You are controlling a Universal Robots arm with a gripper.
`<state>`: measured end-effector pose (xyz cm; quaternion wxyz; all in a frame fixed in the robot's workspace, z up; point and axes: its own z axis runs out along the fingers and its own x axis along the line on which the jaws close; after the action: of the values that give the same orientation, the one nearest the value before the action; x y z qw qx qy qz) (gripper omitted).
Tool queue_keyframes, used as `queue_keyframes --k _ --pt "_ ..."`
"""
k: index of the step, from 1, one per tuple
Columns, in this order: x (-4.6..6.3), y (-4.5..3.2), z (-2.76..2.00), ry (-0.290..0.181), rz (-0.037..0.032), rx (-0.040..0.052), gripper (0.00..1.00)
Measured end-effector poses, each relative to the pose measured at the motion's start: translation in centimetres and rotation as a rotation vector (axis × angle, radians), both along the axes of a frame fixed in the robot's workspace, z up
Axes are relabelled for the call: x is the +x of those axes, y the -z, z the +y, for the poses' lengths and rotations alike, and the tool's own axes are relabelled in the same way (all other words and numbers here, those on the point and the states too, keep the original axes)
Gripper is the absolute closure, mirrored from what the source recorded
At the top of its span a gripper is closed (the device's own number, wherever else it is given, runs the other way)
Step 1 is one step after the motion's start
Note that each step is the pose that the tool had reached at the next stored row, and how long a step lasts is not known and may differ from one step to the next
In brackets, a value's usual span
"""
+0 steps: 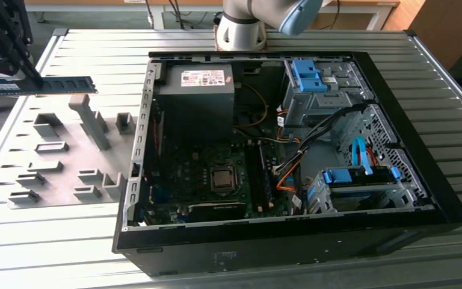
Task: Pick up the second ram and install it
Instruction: 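Pick up the second ram and move it above second insertion slot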
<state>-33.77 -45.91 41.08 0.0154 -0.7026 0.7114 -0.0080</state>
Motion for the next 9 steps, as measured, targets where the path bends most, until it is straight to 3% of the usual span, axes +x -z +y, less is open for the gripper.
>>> queue_keyframes --k 9 --pt "0.86 0.00 0.00 0.000 0.0000 0.0000 0.86"
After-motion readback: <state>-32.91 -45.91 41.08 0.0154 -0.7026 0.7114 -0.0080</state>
